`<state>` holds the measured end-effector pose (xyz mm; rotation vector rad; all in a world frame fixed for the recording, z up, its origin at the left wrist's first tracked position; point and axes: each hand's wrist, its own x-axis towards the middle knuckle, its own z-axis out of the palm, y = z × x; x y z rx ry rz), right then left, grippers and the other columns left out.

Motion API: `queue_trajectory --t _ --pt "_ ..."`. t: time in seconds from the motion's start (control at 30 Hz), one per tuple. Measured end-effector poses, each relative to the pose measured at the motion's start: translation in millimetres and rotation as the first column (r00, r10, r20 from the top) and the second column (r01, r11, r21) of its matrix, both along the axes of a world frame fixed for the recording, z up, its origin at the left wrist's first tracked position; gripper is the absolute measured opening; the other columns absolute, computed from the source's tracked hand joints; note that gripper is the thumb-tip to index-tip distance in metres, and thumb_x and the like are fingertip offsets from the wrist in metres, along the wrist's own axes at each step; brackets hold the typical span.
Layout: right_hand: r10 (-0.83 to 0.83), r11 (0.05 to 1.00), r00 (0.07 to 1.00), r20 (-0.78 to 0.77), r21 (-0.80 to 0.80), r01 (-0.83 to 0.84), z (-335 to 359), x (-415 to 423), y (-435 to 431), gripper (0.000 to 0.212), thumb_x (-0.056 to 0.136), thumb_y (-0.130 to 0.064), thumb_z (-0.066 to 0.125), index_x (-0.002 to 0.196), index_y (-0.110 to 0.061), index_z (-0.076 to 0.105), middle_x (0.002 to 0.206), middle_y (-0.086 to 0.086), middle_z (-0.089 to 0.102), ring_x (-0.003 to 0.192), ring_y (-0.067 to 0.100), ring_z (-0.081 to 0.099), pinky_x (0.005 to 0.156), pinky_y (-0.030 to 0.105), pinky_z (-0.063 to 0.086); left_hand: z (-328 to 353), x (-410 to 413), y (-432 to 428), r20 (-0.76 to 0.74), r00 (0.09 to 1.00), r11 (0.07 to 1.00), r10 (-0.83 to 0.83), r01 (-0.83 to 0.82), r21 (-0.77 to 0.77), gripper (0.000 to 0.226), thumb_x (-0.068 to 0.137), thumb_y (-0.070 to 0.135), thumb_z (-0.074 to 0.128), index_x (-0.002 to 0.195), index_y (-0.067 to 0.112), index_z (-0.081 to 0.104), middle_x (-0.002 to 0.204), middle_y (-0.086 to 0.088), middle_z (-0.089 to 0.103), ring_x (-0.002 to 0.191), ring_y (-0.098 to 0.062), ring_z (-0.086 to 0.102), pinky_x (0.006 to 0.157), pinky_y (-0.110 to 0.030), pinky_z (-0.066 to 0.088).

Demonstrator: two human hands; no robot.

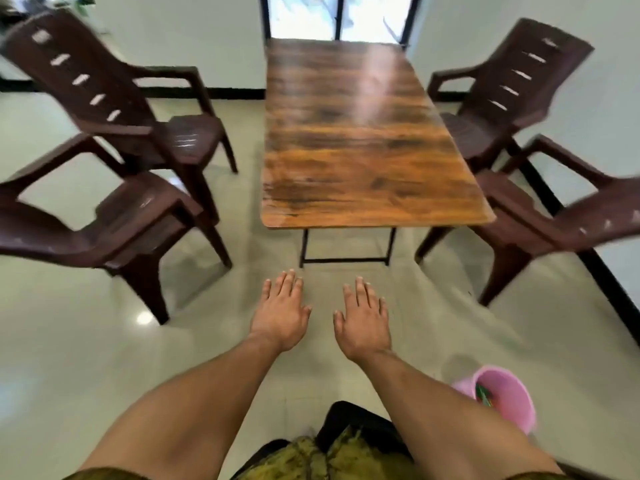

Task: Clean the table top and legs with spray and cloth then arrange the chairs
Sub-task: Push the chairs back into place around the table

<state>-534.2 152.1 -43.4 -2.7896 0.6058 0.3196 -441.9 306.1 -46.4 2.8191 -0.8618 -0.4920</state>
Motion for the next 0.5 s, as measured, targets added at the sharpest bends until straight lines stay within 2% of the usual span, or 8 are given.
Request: queue_trajectory --t 0.23,0.5 --pt "0.298 0.954 0.954 0.037 0.009 -0.299 -5 156 95 0.063 0.102 -0.046 0.031 0.159 -0.023 0.017 0.168 0.004 0.003 0.154 0.023 0.002 0.124 0.049 0.008 -1 102 113 0.024 0.952 0.952 0.305 -0.305 -0.018 0.068 0.106 0.045 0.031 0.162 0.013 0.01 0.171 -0.007 0.001 0.157 -0.022 -0.008 0.128 -0.046 -0.003" --pt "0.503 0.862 0.853 0.141 -0.001 -0.508 8 339 198 0.066 0.098 -0.045 0.042 0.157 -0.024 0.023 0.167 0.005 0.011 0.153 0.023 0.009 0.122 0.052 0.013 25 253 214 0.102 0.871 0.876 0.481 -0.482 -0.016 0.067 0.106 0.045 0.032 0.162 0.012 0.014 0.171 -0.008 0.003 0.158 -0.024 -0.004 0.127 -0.046 -0.002"
